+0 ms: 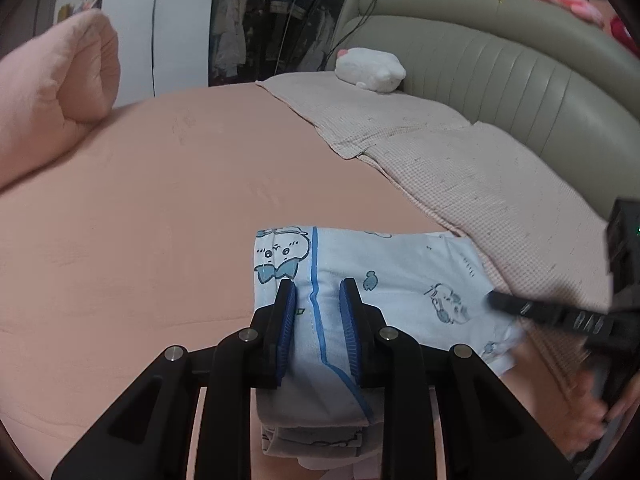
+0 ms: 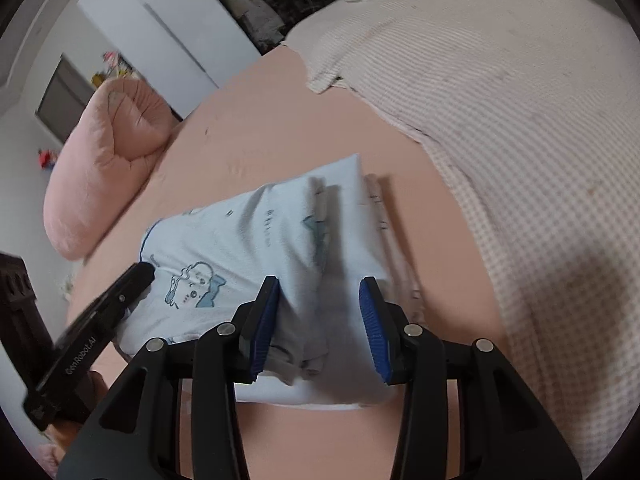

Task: Fold clothes
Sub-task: 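Carry the bundle with the left gripper onto the white clothes stack, release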

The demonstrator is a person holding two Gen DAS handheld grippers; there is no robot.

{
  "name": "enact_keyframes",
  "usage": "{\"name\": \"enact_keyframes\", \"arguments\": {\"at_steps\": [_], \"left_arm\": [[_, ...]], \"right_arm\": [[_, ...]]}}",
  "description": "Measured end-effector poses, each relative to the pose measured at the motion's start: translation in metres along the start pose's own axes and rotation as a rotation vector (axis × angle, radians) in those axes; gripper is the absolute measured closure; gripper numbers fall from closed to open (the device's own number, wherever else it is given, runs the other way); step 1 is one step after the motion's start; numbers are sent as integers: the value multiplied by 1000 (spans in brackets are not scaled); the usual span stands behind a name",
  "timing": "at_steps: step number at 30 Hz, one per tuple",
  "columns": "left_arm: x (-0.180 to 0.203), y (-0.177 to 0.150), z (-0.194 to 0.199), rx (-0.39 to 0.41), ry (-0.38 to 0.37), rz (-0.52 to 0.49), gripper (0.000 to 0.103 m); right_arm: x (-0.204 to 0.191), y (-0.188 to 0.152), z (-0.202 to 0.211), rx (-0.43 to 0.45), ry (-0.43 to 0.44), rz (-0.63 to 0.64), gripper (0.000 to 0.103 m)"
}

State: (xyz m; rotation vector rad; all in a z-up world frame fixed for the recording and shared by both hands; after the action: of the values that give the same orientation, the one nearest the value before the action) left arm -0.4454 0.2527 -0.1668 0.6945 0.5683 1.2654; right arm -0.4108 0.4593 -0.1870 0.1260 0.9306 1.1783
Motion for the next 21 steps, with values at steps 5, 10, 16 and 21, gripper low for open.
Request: {"name": "enact_keyframes", "arguments": {"at_steps": [5, 10, 16, 21], "left_arm": [[0, 1, 2, 1, -6, -11, 78], [1, 0, 2, 11, -13, -19, 78], [8, 1, 4, 16, 21, -80, 72], [9, 0, 7, 21, 35, -98, 67]], "right_arm": [[-4, 17, 22, 94, 78, -5, 63], [-42, -6, -9, -30, 51, 169, 63], [-15, -6, -3, -89, -100, 140, 54], [0, -3, 25, -53, -219, 120, 48]]}}
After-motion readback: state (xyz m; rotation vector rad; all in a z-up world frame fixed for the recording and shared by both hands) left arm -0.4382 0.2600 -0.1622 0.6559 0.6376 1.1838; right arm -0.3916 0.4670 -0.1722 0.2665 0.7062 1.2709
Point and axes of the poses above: each gripper's, at about its wrist camera, not at the fingertips, and z roughly against the way its jaws point, x to its right, y to its top, the point moved 7 cm from there along -z, roughly the way its jaws point, and after that the axes turned 10 degrees about y, right-handed, at the moved point
